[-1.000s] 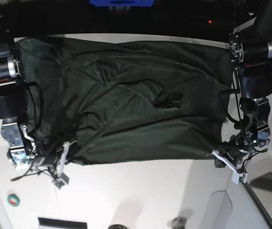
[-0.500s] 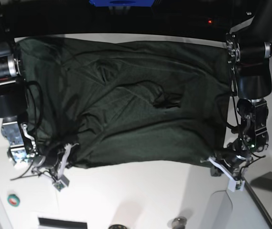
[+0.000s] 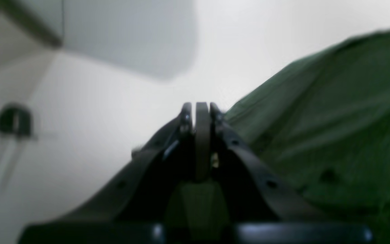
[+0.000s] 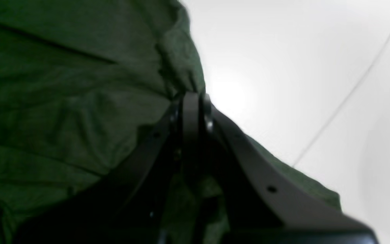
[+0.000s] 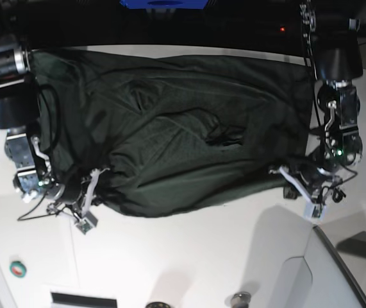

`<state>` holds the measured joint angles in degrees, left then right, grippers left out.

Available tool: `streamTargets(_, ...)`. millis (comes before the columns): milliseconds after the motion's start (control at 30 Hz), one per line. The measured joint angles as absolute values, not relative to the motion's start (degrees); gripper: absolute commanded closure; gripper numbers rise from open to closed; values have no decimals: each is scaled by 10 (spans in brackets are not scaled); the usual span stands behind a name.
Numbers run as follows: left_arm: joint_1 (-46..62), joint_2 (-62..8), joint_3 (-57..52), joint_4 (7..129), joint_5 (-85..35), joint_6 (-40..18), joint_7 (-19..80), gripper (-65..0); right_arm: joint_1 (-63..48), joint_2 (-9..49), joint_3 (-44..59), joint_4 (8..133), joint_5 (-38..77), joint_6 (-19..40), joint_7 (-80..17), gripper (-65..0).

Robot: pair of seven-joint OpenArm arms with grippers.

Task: Layout the t-shirt on the table in an organized manner, then fold the t-shirt properly
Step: 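Regrasp the folded edge with both grippers and lift it, then fold the held edge over toward the collar with both grippers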

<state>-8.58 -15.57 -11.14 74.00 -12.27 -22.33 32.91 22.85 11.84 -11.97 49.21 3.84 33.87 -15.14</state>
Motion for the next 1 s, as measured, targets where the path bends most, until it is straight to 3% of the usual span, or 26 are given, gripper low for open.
streamTargets(533,48,-157,-112,895,-125,-224,363,0,114,128,-39,622,37,339,-212,-2)
streamTargets(1000,84,-161,-130,900,-133,-226,364,0,20,123,9,724,36,339,-247,-2)
